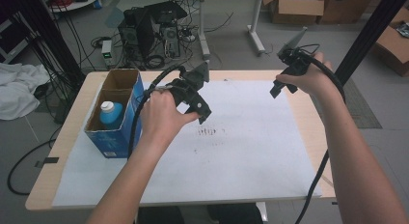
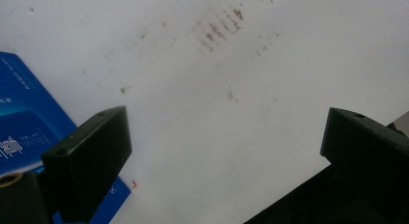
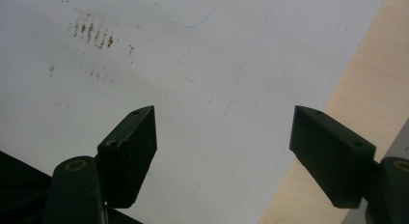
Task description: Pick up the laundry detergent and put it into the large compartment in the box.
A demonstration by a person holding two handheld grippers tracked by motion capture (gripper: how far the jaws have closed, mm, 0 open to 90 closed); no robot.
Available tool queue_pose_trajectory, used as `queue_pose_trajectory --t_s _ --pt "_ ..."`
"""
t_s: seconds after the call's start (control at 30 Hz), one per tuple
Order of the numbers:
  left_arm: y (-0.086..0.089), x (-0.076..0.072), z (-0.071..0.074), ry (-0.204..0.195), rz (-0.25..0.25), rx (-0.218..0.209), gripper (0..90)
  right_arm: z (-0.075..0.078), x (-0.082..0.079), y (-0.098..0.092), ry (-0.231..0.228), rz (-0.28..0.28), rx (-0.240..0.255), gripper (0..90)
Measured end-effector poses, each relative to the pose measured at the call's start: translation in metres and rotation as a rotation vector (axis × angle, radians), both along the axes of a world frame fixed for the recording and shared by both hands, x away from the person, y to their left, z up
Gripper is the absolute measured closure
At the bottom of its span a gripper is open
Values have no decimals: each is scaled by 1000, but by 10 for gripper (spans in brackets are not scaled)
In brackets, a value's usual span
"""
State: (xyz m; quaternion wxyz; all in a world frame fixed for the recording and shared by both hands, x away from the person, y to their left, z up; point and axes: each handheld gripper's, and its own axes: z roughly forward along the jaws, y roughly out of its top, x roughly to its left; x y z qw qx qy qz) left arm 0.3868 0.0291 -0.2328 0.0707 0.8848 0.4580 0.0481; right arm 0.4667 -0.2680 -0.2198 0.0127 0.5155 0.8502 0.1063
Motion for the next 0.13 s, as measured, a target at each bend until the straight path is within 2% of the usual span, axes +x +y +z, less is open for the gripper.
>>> queue_pose_trajectory --t_s 0.13 --pt "1 0 1 0 2 -6 40 0 0 0 4 -3 0 252"
